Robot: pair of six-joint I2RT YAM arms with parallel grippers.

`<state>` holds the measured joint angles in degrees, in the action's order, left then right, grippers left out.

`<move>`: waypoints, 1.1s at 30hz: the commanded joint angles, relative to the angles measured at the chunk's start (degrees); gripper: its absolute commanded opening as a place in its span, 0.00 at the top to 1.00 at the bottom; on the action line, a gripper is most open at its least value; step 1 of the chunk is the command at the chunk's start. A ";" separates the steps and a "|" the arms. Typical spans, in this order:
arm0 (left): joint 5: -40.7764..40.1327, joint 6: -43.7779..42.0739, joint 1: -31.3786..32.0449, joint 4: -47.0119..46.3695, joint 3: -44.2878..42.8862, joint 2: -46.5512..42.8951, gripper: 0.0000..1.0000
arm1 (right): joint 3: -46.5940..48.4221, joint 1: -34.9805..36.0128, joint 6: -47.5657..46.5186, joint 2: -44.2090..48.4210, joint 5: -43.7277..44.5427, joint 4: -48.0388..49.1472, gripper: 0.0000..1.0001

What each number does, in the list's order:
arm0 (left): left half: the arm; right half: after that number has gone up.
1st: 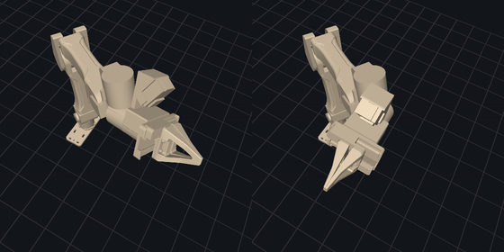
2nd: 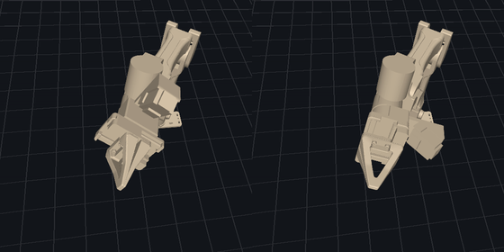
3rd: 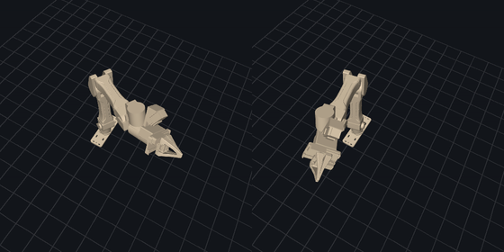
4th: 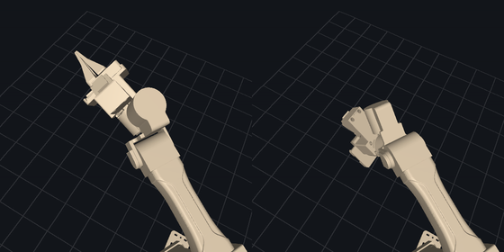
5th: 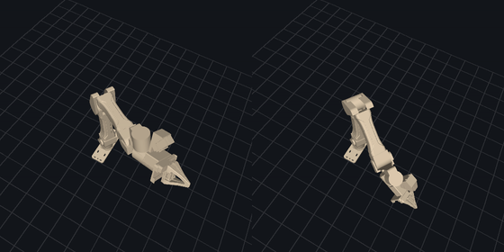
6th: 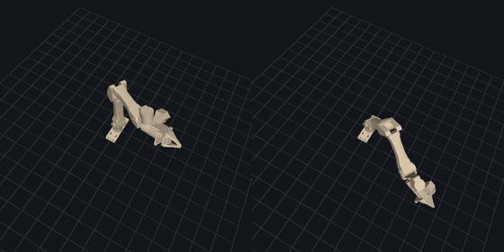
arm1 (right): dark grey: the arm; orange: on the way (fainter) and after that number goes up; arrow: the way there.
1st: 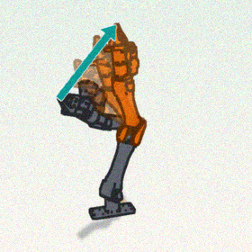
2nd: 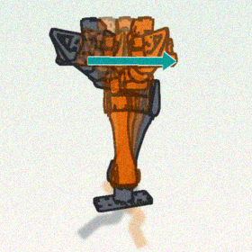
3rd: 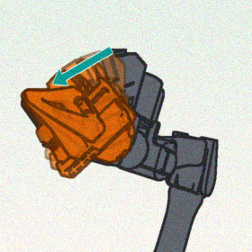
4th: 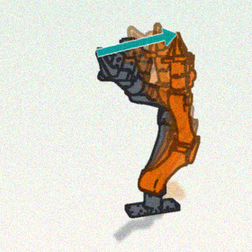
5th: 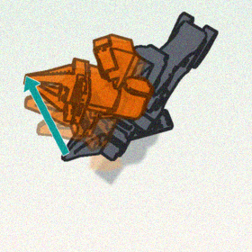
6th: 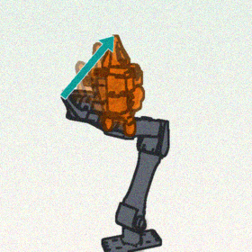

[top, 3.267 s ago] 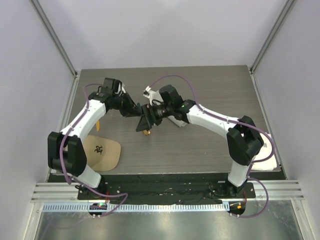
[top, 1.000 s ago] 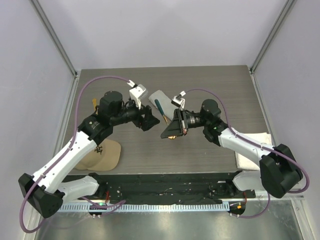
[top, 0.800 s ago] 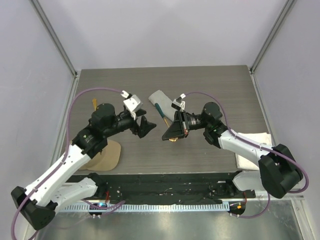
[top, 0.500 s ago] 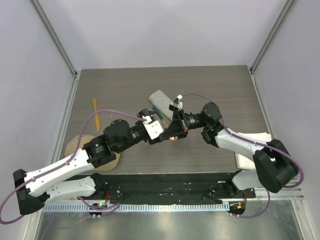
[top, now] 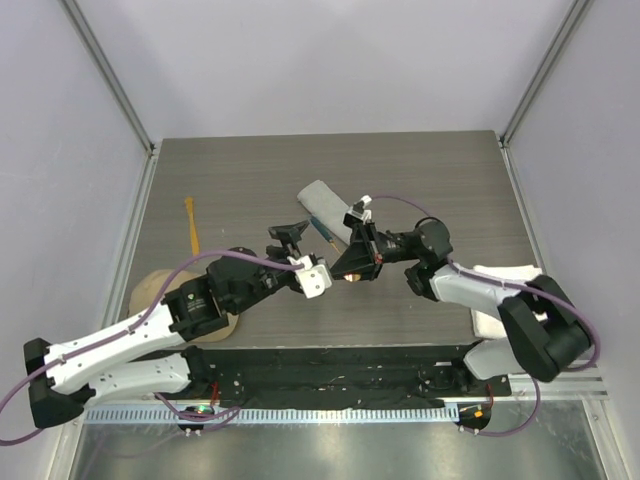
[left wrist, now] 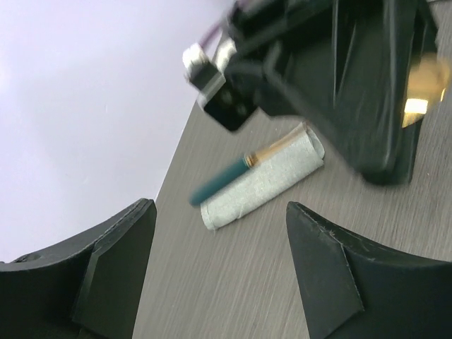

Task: Fold the napkin into a case and place the utensils inside
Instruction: Pass from the right arm to the left

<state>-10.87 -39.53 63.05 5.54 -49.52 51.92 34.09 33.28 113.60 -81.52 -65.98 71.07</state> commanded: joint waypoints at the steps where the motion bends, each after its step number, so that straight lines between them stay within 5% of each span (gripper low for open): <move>1: 1.38 -0.72 0.32 2.89 0.82 -1.56 0.21 | 1.16 -0.23 5.24 10.04 -0.12 -0.55 0.99; 14: -2.55 -3.71 4.80 -13.52 -1.02 8.28 0.19 | 3.18 1.35 -10.15 19.20 -1.08 -29.23 0.99; 20: -6.70 -1.09 5.95 -13.19 2.22 3.02 0.20 | 3.44 1.26 -16.30 20.43 -0.38 -38.26 0.99; 33: -1.61 -2.57 6.12 -12.48 0.47 7.75 0.21 | 5.29 1.79 -13.50 21.40 0.05 -37.41 0.99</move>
<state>-14.41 -41.15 68.99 -3.57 -46.76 57.30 36.80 34.65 99.13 -62.19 -65.91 31.88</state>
